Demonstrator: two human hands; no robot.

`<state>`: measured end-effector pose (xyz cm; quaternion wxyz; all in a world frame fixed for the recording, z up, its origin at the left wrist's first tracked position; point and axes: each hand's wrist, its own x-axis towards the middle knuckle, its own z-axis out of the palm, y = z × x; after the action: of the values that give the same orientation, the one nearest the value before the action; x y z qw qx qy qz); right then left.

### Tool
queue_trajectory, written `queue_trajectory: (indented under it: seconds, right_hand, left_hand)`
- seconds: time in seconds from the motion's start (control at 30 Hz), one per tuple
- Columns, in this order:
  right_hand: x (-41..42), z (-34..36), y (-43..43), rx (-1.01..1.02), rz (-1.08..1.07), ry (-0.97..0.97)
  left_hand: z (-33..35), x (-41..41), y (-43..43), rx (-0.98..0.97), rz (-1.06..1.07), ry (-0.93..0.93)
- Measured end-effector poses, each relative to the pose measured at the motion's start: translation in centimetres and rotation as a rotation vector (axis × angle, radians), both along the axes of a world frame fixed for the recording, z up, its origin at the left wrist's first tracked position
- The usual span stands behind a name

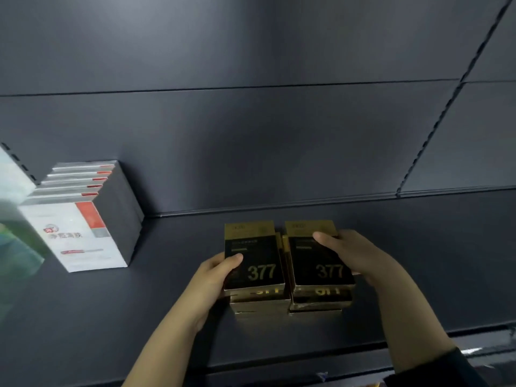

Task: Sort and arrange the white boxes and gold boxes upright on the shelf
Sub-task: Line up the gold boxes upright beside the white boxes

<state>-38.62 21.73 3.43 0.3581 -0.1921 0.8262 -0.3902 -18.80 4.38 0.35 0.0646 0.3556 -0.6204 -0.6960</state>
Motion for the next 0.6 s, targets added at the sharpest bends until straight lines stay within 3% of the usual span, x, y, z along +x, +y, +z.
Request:
queue_trajectory:
  seconds: [0.2, 0.47, 0.6]
  right_hand:
    - [-0.3, -0.4, 0.0, -0.055, -0.074, 0.071]
    - [-0.4, -0.3, 0.7, -0.175, -0.206, 0.025]
    - [-0.2, 0.1, 0.5, -0.181, -0.225, 0.027]
  left_hand:
    - [0.9, -0.3, -0.1, -0.013, 0.043, -0.001]
    - [1.7, -0.4, -0.9, 0.002, 0.121, 0.074]
    - [1.9, -0.3, -2.1, 0.135, 0.229, 0.134]
